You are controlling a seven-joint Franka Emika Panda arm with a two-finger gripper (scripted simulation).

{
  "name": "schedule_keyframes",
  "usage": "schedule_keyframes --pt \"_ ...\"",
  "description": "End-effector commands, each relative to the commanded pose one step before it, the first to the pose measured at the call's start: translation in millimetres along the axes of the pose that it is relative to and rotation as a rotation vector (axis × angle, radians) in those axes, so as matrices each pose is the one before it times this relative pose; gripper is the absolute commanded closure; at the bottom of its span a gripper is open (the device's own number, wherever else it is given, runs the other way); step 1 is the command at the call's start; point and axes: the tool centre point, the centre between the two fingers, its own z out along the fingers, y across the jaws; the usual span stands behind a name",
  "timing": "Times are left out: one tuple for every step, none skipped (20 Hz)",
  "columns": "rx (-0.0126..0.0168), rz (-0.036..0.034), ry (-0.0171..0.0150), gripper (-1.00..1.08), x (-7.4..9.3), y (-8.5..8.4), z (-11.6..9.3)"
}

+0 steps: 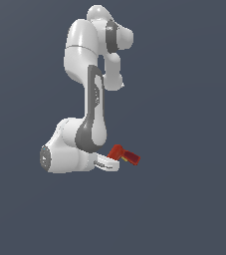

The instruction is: Pick up the object and move it to a goal position.

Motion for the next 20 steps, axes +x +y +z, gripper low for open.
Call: schedule_keyframes --pt "0.01766 0.00498 -0.01312 -1.00 1.19 0.14 1.01" --pt "0.00403 0.00131 -0.00303 -1.00 0.30 0.20 0.26" --pt "0.00288 0.00093 -0.00216 -1.00 0.21 0.14 0.18" --pt "0.00177 0.00057 -0.00133 -1.00 0.14 0.11 0.11" --pt "0.00054 0.00017 -0.00040 -1.00 0.03 0.01 0.03" --pt "-0.00351 -0.00023 0.00240 -1.00 -0.11 0.47 -0.05" --pt "0.00000 0.00000 0.00000 -1.00 -0.01 -0.01 0.26" --pt "0.00000 0.00000 0.00000 -1.00 -0.02 -0.04 0.79" --pt "0.00000 0.00000 0.00000 -1.00 -0.04 -0.07 1.32" --pt "0.00056 0.00007 -0.00040 -1.00 0.07 0.09 1.86" --pt "0.00000 0.00000 0.00000 -1.00 -0.09 -0.11 2.37" --pt "0.00000 0.00000 0.00000 -1.00 -0.13 -0.12 2.90" --pt "0.00052 0.00015 -0.00043 -1.00 -0.02 0.09 3.46" --pt "0.00049 0.00019 -0.00045 -1.00 -0.04 0.12 3.47" --pt "0.00000 0.00000 0.00000 -1.00 -0.21 -0.07 2.88" --pt "0.00000 0.00000 0.00000 -1.00 -0.19 -0.05 2.35" --pt "0.00000 0.00000 0.00000 -1.00 -0.16 -0.03 1.83" --pt "0.00053 0.00046 -0.00068 -1.00 0.21 0.35 1.46" --pt "0.00000 0.00000 0.00000 -1.00 -0.07 -0.01 0.78" --pt "0.00000 0.00000 0.00000 -1.00 -0.02 0.00 0.26"
